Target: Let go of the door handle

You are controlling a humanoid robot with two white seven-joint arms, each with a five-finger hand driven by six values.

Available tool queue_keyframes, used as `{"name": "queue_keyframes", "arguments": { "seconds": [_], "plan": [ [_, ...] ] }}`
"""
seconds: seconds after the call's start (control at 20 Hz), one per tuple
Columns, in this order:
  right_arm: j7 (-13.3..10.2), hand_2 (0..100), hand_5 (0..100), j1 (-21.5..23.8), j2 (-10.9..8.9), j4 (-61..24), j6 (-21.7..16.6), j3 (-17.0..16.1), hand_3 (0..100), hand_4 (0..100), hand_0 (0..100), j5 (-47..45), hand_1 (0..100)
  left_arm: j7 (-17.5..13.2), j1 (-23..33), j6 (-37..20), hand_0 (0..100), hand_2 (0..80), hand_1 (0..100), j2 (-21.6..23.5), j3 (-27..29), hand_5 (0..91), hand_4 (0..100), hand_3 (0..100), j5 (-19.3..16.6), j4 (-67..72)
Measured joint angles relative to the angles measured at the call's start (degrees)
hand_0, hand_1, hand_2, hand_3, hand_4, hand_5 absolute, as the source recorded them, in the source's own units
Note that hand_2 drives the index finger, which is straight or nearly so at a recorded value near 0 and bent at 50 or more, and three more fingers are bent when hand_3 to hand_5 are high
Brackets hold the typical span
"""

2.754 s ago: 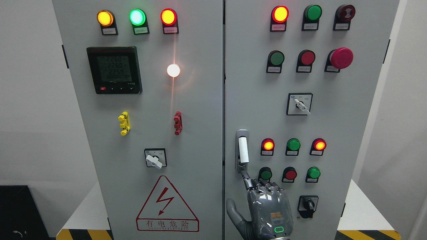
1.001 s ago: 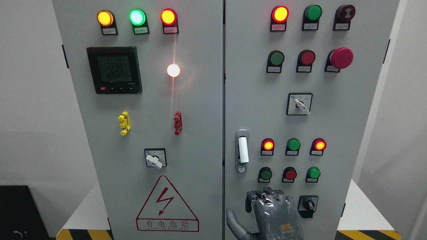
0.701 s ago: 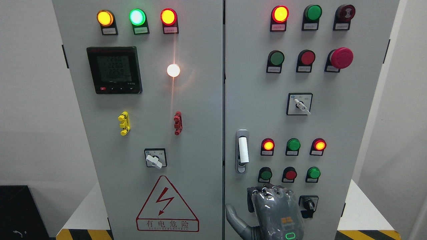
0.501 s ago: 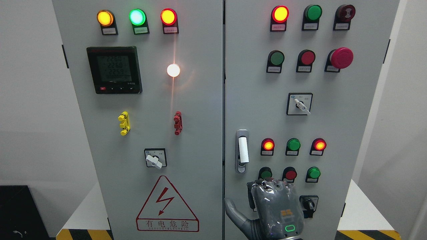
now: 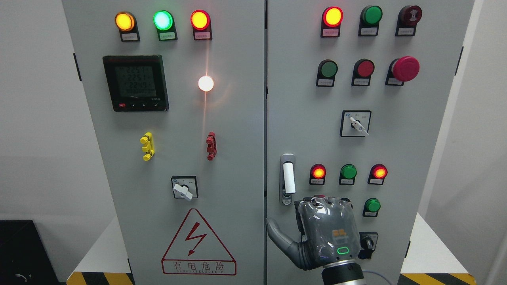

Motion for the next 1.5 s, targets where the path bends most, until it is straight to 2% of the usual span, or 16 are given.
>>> {"name": "queue_keyframes", "arguments": {
  "seconds": [0.35, 0.6, 1.5],
  "plan": [
    [0.78, 96, 92, -2.93, -0.13, 2.05, 2.46, -0.1, 100, 94, 26, 0.48, 18, 0.0, 0.0, 0.0, 12, 0.0, 56, 0.0, 0.0, 0.0, 0, 0, 0.0, 0.0],
    [0.8, 96, 92, -3.72, -0.18, 2.97, 3.35, -0.37, 100, 95, 26, 0.83, 20, 0.0, 0.0, 0.0, 12, 0.0, 56, 0.0, 0.0, 0.0, 0, 0, 0.0, 0.0],
    [0.91, 96, 92, -6.41, -0.13, 5.26, 4.34, -1.43, 100, 95, 30, 1.07, 19, 0.0, 0.0, 0.0, 12, 0.0, 56, 0.0, 0.0, 0.0, 0, 0, 0.0, 0.0]
  ]
}}
